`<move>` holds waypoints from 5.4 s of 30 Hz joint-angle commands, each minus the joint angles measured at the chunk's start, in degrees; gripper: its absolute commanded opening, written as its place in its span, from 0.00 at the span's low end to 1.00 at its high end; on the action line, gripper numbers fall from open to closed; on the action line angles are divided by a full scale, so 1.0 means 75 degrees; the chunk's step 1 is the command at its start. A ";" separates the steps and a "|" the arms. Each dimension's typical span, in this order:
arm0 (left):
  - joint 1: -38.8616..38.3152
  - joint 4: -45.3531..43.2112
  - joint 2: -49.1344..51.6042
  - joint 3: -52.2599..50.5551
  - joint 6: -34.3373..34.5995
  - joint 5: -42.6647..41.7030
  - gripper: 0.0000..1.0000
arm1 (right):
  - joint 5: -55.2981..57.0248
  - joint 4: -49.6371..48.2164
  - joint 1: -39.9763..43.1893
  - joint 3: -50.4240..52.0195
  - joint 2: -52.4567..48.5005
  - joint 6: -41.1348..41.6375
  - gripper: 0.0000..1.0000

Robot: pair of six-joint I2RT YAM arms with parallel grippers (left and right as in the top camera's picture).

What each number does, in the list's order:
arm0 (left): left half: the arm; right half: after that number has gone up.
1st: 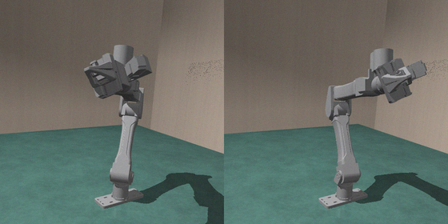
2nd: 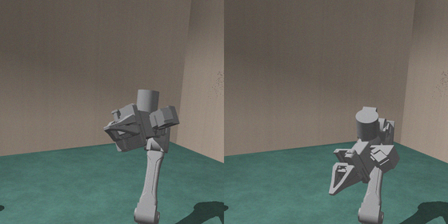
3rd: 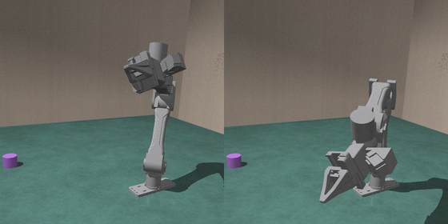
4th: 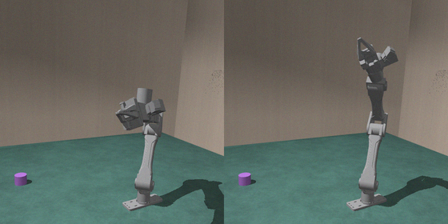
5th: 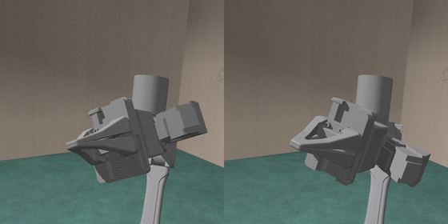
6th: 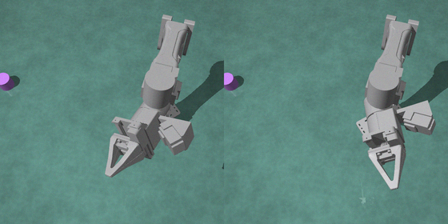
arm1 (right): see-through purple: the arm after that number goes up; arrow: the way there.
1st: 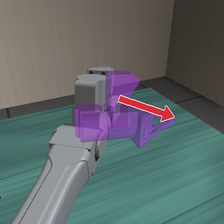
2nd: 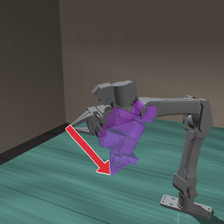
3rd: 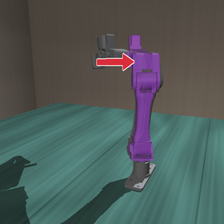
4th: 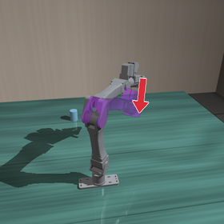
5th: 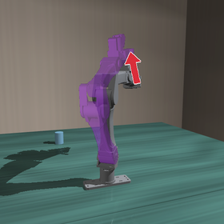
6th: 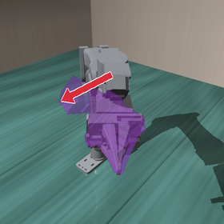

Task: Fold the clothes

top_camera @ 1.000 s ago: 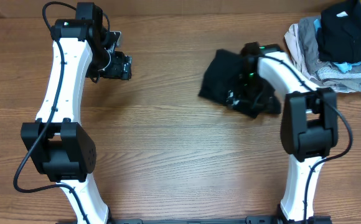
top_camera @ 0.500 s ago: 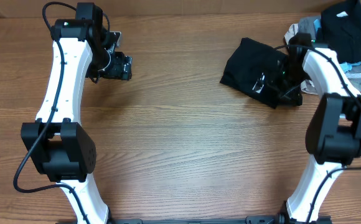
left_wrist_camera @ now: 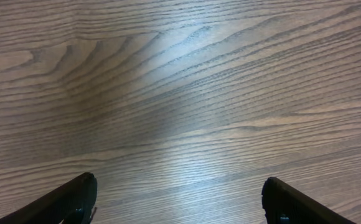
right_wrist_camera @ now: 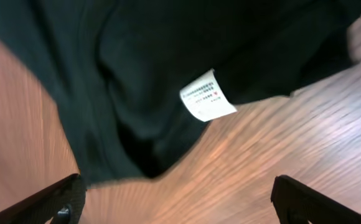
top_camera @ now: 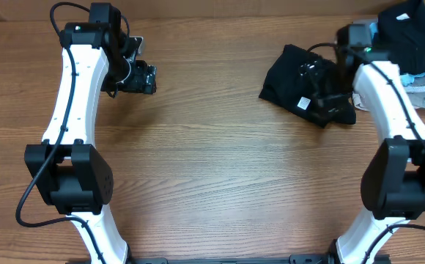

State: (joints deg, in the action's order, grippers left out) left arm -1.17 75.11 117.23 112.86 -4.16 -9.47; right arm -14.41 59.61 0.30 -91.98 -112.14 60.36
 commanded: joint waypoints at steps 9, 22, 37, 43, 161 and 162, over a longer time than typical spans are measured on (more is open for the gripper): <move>-0.0055 -0.0006 -0.0117 -0.0035 -0.0017 -0.0149 0.88 | 0.1064 -0.1754 -0.0688 0.1655 -0.0076 0.2973 0.96; -0.0055 -0.0009 -0.0117 -0.0032 -0.0017 -0.0146 0.88 | 0.1950 -0.3279 -0.0679 0.2110 -0.0385 0.3214 0.91; -0.0052 -0.0020 -0.0117 -0.0032 -0.0017 -0.0146 0.88 | 0.2130 -0.3217 -0.0571 0.2107 -0.0924 0.0787 0.18; -0.0052 -0.0015 -0.0117 -0.0032 -0.0017 -0.0146 0.88 | 0.1005 -0.2984 0.0198 0.2098 -0.0609 -0.1970 0.04; -0.0052 -0.1247 -0.0087 -0.0035 0.0388 -0.0058 1.00 | -0.2092 0.0787 0.0493 -0.3147 0.2046 -0.9340 1.00; -0.0052 -0.1247 -0.0087 -0.0032 0.0388 -0.0058 1.00 | -0.2092 0.0784 0.0227 -0.3147 0.2063 -0.9189 1.00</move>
State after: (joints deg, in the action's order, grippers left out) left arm -1.15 65.98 117.23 112.84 -1.48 -9.87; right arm -31.16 65.39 6.59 -114.43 -98.30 -9.67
